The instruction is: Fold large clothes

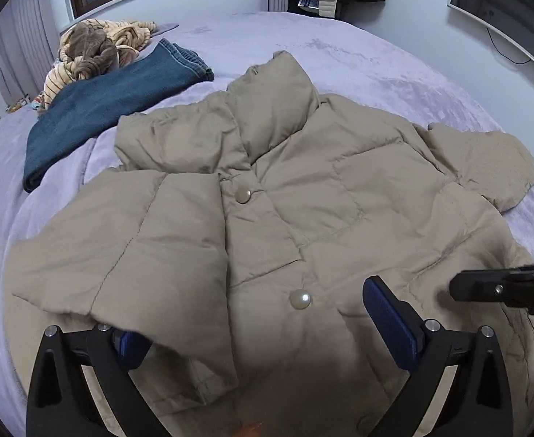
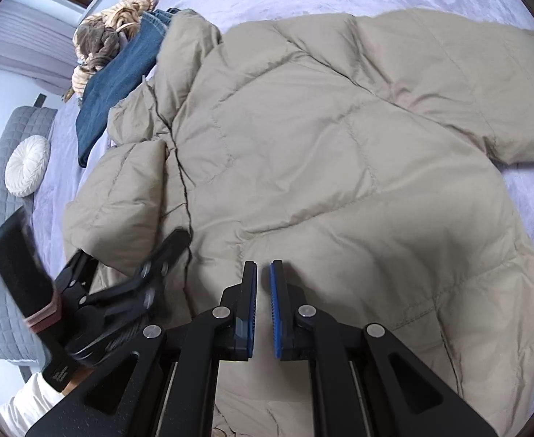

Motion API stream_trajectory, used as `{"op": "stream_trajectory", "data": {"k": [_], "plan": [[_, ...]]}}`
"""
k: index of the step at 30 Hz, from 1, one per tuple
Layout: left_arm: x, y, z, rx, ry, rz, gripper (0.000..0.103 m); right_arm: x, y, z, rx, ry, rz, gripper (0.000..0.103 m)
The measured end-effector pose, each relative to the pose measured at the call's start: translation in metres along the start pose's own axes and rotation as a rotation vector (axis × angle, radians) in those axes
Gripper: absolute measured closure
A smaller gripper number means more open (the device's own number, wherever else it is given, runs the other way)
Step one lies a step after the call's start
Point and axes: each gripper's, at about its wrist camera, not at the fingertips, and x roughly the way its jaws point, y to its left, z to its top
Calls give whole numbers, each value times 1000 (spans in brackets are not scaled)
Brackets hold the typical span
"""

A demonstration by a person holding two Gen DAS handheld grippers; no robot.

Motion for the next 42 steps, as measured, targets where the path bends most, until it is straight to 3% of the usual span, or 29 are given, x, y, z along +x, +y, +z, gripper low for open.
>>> {"op": "stream_trajectory", "data": {"k": [1, 3, 5, 6, 9, 11, 14, 18, 21, 24, 25, 26, 27, 28, 31, 35, 38, 42], "plan": [[-8, 7, -3, -12, 0, 4, 0, -1, 6, 0, -16, -1, -5, 94], [-30, 36, -12, -63, -26, 22, 0, -4, 18, 1, -55, -3, -17, 80], [-54, 70, -29, -142, -49, 93, 0, -6, 38, 2, -124, -10, -38, 20], [-62, 92, -38, -182, -49, 125, 0, -8, 50, 1, -167, -22, -45, 14], [-79, 148, -75, -296, -10, 247, 0, -6, 97, -3, -347, -55, -82, 14], [-79, 172, -99, -338, 36, 313, 0, 2, 132, -11, -487, -77, -150, 13], [-63, 187, -127, -352, 124, 359, 0, 24, 181, -23, -662, -90, -207, 13], [-31, 179, -126, -309, 149, 397, 0, 62, 233, -34, -823, -110, -296, 13], [-20, 193, -118, -399, 128, 478, 0, 90, 258, -31, -878, -116, -348, 13], [-20, 214, -124, -538, 121, 466, 0, 95, 262, -16, -834, -160, -377, 17], [-20, 216, -126, -552, 115, 460, 0, 89, 257, -6, -782, -184, -366, 35], [-20, 215, -127, -545, 110, 464, 0, 80, 246, 6, -704, -213, -346, 73], [-20, 213, -127, -529, 107, 471, 0, 72, 235, 17, -629, -227, -311, 93], [-19, 213, -126, -519, 107, 472, 0, 63, 218, 27, -535, -234, -277, 98], [-16, 215, -127, -522, 113, 450, 0, 48, 159, 42, -304, -232, -215, 98], [-20, 215, -128, -506, 140, 435, 0, 63, 99, 34, -119, -132, -179, 98], [-37, 222, -132, -527, 163, 346, 1, 72, 69, 25, -1, -63, -40, 98], [-69, 242, -130, -625, 119, 114, 8, 69, 53, 23, 59, -42, 48, 97]]}}
